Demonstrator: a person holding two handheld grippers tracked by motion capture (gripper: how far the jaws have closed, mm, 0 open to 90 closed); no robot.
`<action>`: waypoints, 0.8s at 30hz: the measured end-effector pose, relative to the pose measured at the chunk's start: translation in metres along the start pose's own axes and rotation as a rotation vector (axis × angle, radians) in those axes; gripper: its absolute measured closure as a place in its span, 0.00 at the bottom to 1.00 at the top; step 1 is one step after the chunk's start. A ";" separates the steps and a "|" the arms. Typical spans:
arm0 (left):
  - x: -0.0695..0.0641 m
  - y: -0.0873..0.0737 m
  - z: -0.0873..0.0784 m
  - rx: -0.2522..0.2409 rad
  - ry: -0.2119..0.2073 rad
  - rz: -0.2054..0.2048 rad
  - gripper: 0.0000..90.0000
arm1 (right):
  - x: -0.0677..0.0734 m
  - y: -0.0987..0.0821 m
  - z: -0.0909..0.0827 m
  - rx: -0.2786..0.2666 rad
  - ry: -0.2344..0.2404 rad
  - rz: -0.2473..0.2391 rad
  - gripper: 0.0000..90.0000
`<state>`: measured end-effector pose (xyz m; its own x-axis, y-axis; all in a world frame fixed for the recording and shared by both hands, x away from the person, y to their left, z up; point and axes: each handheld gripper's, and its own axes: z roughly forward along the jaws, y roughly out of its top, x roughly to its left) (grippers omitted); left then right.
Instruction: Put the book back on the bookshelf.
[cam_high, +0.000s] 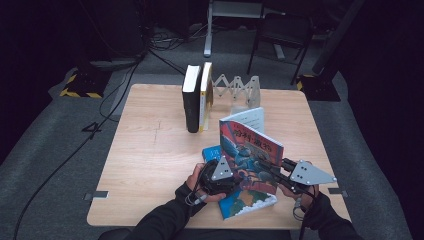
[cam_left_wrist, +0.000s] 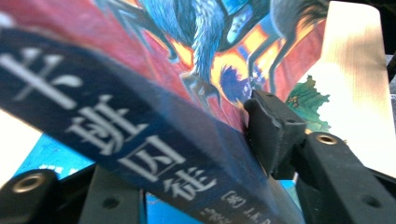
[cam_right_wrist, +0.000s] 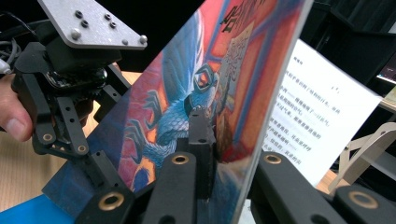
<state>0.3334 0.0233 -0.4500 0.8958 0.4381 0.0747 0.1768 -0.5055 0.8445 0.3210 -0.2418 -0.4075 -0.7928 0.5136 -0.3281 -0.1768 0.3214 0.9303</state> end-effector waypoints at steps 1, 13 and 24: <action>-0.001 0.001 -0.001 -0.001 0.016 0.019 0.61 | 0.000 0.000 0.000 0.001 -0.004 -0.004 0.91; 0.005 -0.007 -0.011 -0.046 0.066 0.052 0.74 | -0.005 0.011 -0.006 -0.088 -0.061 0.022 0.79; -0.002 -0.013 -0.017 -0.055 0.037 0.084 0.81 | -0.025 0.000 -0.034 -0.066 -0.193 0.083 0.48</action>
<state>0.3226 0.0413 -0.4523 0.8909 0.4232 0.1651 0.0782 -0.5008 0.8620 0.3209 -0.2817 -0.3943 -0.6810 0.6810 -0.2691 -0.1586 0.2217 0.9621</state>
